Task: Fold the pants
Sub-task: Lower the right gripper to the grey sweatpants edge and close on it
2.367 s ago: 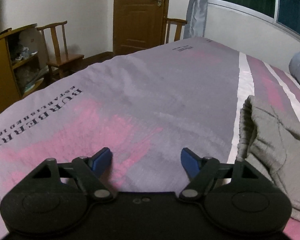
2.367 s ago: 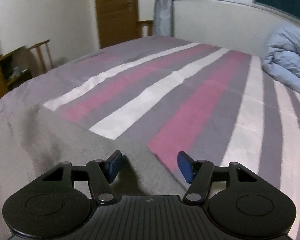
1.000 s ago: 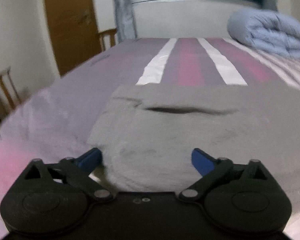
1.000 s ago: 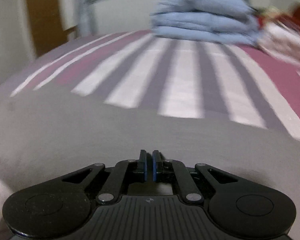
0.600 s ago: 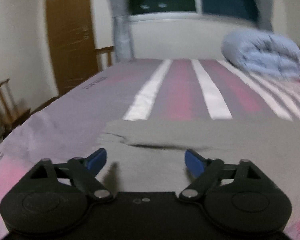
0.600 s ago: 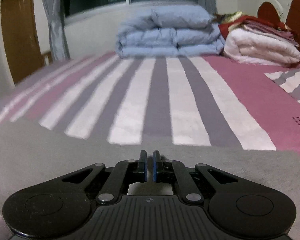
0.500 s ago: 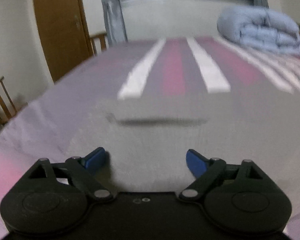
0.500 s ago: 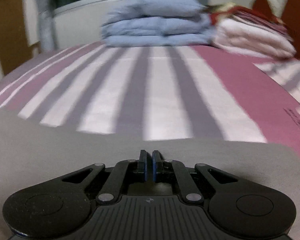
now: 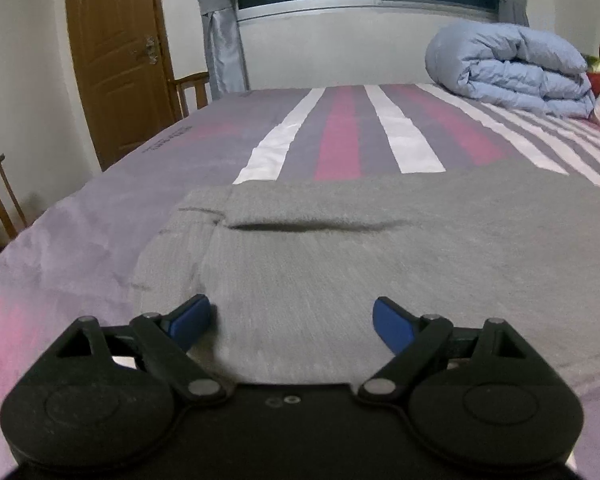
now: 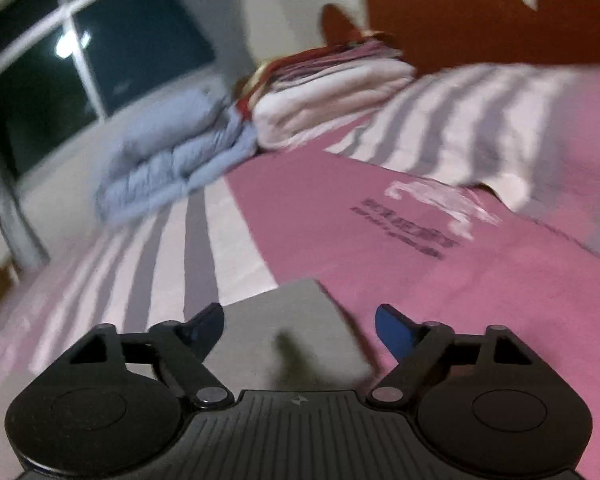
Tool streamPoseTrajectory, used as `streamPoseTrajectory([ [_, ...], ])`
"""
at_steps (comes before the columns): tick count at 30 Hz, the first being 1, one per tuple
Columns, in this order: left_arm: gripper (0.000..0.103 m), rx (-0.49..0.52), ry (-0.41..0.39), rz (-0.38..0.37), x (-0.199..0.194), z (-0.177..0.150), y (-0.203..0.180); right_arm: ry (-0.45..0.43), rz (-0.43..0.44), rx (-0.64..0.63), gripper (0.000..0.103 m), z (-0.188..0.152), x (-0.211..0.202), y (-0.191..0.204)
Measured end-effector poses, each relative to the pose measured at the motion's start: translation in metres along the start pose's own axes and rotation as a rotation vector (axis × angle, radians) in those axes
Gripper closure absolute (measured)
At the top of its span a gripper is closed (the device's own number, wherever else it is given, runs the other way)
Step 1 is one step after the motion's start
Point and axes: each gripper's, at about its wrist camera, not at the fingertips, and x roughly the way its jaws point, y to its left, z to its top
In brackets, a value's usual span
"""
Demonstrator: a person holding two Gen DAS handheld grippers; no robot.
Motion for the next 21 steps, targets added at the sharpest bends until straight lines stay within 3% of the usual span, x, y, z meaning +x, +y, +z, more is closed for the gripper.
streamPoseTrajectory([
  [3,0.021,-0.047,-0.003,-0.006,-0.005,-0.007,0.001,0.028,0.050,0.158,0.068,-0.004,-0.008,-0.023],
  [5,0.021,-0.049,-0.008,0.005,-0.006,-0.010,-0.001,0.063,0.059,0.194,0.078,-0.009,-0.007,-0.026],
  [10,0.021,-0.062,-0.002,0.004,-0.004,-0.011,-0.002,0.108,0.056,0.293,0.078,-0.021,0.006,-0.033],
  [16,0.020,-0.072,-0.009,-0.002,-0.003,-0.015,-0.001,0.111,0.041,0.281,0.086,-0.014,0.027,-0.031],
  [21,0.020,-0.074,-0.014,-0.001,-0.003,-0.016,-0.002,0.063,0.127,0.178,0.093,0.009,0.023,-0.009],
])
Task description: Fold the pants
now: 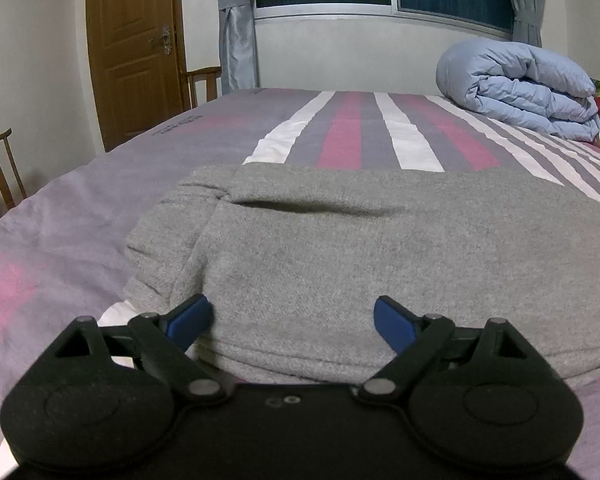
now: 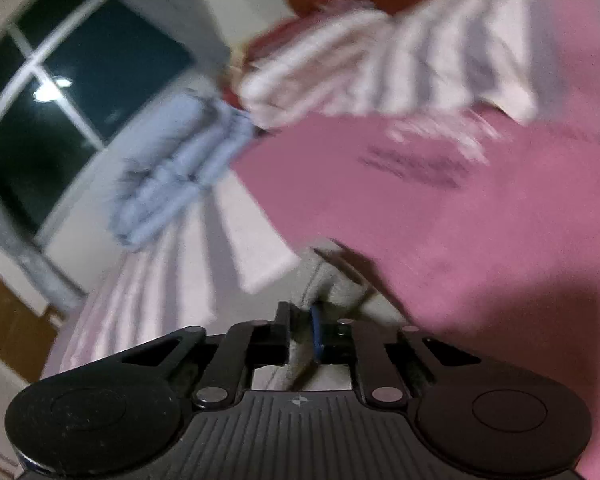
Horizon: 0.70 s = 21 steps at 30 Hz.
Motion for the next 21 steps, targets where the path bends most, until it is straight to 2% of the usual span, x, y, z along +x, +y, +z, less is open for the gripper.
streamPoseTrajectory([
  [4,0.020,0.001,0.000,0.001,0.000,0.000,0.000,-0.100,0.119,-0.075,0.094,0.020,-0.023,0.030],
  [5,0.020,0.000,-0.001,0.001,0.000,0.000,0.000,-0.117,0.125,-0.082,0.094,0.023,-0.028,0.034],
  [7,0.020,-0.002,-0.004,0.001,-0.001,-0.001,0.000,-0.114,0.096,-0.079,0.094,0.017,-0.030,0.028],
  [8,0.020,-0.003,-0.006,0.000,-0.001,-0.002,0.000,-0.087,0.043,-0.073,0.094,0.009,-0.025,0.018],
  [10,0.020,-0.004,-0.005,-0.001,-0.002,-0.002,0.001,0.028,-0.069,0.025,0.094,-0.006,-0.007,-0.013],
  [11,0.020,-0.005,-0.005,-0.002,-0.002,-0.002,0.001,0.070,-0.096,0.054,0.094,-0.017,-0.002,-0.026],
  [14,0.020,-0.007,-0.005,-0.004,-0.002,-0.002,0.001,0.018,-0.058,0.069,0.094,-0.028,-0.014,-0.032],
  [16,0.020,-0.007,-0.005,-0.003,-0.002,-0.002,0.001,0.005,-0.031,0.135,0.093,-0.029,-0.021,-0.037],
  [17,0.020,-0.007,-0.006,-0.003,-0.002,-0.002,0.001,0.000,-0.028,0.170,0.087,-0.026,-0.021,-0.036],
  [19,0.020,-0.008,-0.006,-0.004,-0.002,-0.002,0.001,-0.012,-0.040,0.213,0.067,-0.028,-0.027,-0.039],
  [20,0.020,-0.008,-0.007,-0.004,-0.002,-0.003,0.001,-0.013,-0.048,0.233,0.048,-0.027,-0.026,-0.041],
  [21,0.020,-0.008,-0.008,-0.004,-0.002,-0.003,0.001,-0.020,-0.032,0.258,0.046,-0.028,-0.027,-0.043],
])
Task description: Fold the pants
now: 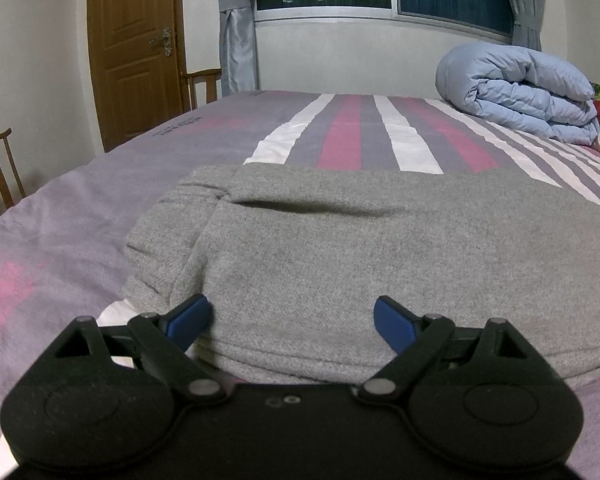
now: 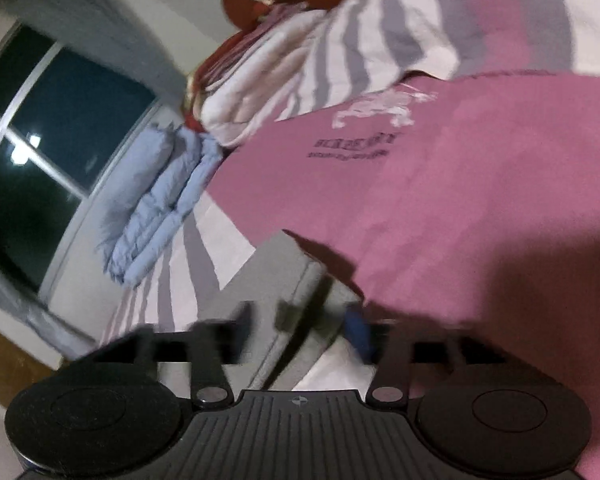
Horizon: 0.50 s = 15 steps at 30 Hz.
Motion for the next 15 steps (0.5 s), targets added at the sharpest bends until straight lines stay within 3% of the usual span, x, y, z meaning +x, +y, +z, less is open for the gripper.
streamPoseTrajectory([
  [3,0.020,-0.001,-0.003,0.001,0.000,0.000,-0.001,-0.010,0.004,0.026,0.048,0.001,0.001,0.000],
  [4,0.020,-0.002,-0.003,0.000,0.000,0.000,-0.001,-0.018,0.022,0.035,0.052,0.000,0.000,0.000],
  [5,0.020,-0.002,-0.002,-0.001,0.000,0.000,-0.001,-0.028,0.019,0.032,0.065,0.000,-0.001,0.002],
  [7,0.020,-0.004,-0.002,-0.001,0.000,0.000,-0.002,-0.049,0.031,0.019,0.067,-0.001,-0.002,0.007],
  [11,0.020,-0.005,-0.004,-0.001,0.000,0.000,-0.002,0.029,-0.001,0.020,0.067,-0.002,0.021,0.011],
  [12,0.020,-0.005,-0.004,-0.001,0.000,0.000,-0.002,0.024,0.004,0.015,0.073,-0.001,0.024,0.013],
  [14,0.020,-0.006,-0.004,-0.002,0.000,0.000,-0.002,-0.008,0.021,0.007,0.098,0.000,0.020,0.017],
  [15,0.020,-0.006,-0.005,-0.002,0.000,0.000,-0.002,-0.028,0.054,0.013,0.098,0.000,0.014,0.020],
])
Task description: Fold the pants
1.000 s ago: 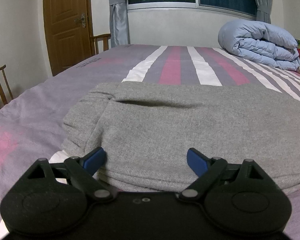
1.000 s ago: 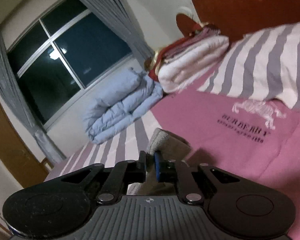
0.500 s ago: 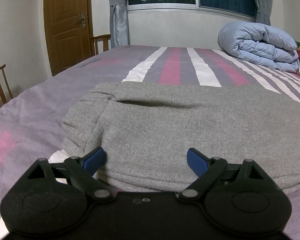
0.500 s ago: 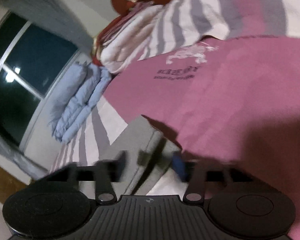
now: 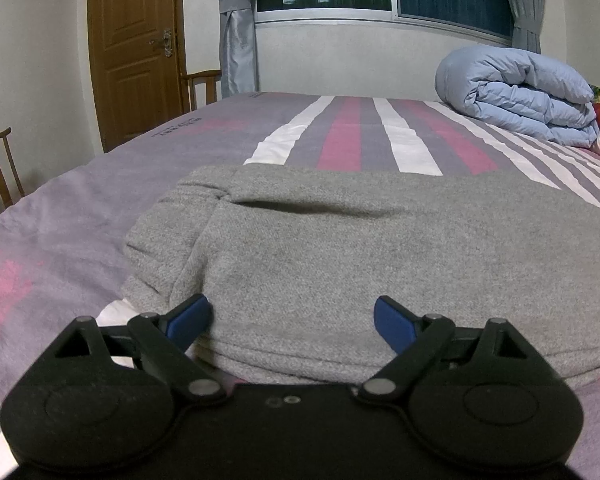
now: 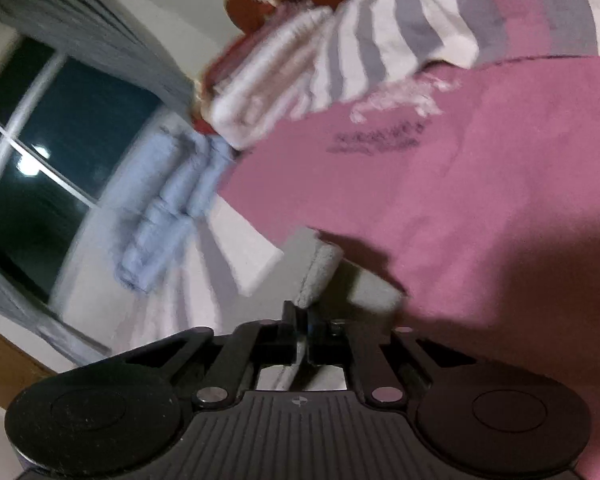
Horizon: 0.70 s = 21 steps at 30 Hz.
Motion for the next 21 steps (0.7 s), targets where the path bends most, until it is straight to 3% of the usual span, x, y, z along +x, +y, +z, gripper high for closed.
streamPoseTrajectory([
  [2,0.020,-0.001,-0.002,0.000,0.000,0.000,0.000,-0.001,-0.005,-0.030,0.098,-0.004,-0.006,0.004],
  [7,0.020,-0.001,-0.004,0.000,0.000,-0.001,-0.001,0.035,-0.047,0.034,0.097,-0.009,0.000,-0.016],
  [10,0.020,-0.001,-0.005,0.001,0.000,-0.001,-0.001,-0.003,-0.048,0.053,0.074,-0.011,-0.011,-0.019],
  [11,0.020,-0.001,-0.005,0.001,0.000,-0.001,-0.001,-0.005,-0.058,0.046,0.062,-0.011,-0.013,-0.019],
  [13,0.020,-0.001,-0.006,0.001,0.000,-0.001,-0.001,-0.002,-0.065,0.050,0.055,-0.011,-0.012,-0.021],
  [18,0.020,0.000,-0.007,0.002,0.000,-0.001,-0.002,0.052,-0.089,0.053,0.059,-0.005,0.013,-0.023],
  [20,0.020,-0.003,-0.005,0.000,0.000,-0.001,-0.002,0.104,-0.074,-0.019,0.093,-0.002,0.024,-0.008],
  [21,0.020,-0.003,-0.006,0.000,0.000,-0.001,-0.002,0.092,-0.073,-0.102,0.093,0.002,0.023,0.010],
])
